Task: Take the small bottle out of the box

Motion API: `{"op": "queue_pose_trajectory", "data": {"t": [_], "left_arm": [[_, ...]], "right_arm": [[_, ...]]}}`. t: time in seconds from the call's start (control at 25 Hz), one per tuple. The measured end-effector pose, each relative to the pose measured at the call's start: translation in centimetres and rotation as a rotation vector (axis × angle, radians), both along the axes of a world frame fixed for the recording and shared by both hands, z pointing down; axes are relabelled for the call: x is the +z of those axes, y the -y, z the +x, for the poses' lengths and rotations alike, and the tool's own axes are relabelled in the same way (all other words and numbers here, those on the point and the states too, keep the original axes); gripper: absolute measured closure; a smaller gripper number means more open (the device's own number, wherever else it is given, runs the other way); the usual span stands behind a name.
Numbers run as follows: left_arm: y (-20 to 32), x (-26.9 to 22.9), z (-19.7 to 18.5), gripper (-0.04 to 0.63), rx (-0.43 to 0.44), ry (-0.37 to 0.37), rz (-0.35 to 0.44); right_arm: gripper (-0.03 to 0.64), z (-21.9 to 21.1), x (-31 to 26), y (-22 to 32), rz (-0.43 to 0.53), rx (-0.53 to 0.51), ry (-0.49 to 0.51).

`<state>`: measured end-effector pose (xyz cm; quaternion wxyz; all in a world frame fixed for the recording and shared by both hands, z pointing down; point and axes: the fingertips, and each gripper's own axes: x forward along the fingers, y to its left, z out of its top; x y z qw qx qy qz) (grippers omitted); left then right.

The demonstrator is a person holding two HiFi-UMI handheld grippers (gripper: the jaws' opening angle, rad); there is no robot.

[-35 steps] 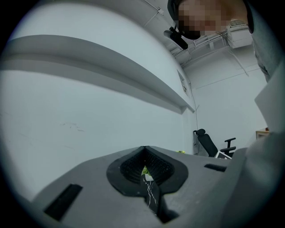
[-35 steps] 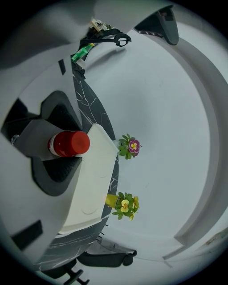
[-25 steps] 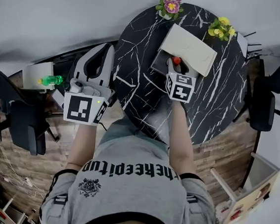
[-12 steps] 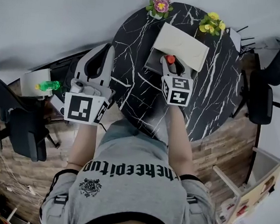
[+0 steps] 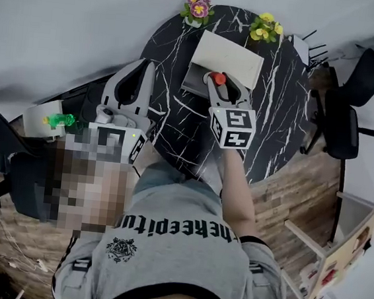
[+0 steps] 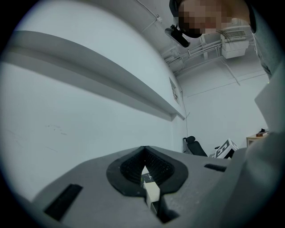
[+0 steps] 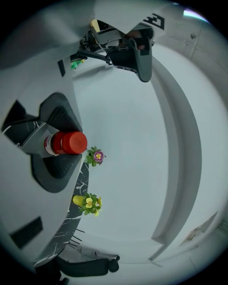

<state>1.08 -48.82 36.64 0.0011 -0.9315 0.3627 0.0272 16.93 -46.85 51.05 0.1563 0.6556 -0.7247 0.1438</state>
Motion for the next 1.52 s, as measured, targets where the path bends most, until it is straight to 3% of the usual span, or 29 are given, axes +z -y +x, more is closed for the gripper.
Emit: {"op": "queue_pose_trajectory", "data": {"t": [1.52], "left_arm": [[-19.0,-7.3,5.3,0.591,0.074,-0.052,0.135]], "right_arm": [[0.469,2.7,-16.6,-20.3,0.3,0.042,-0.003]]}}
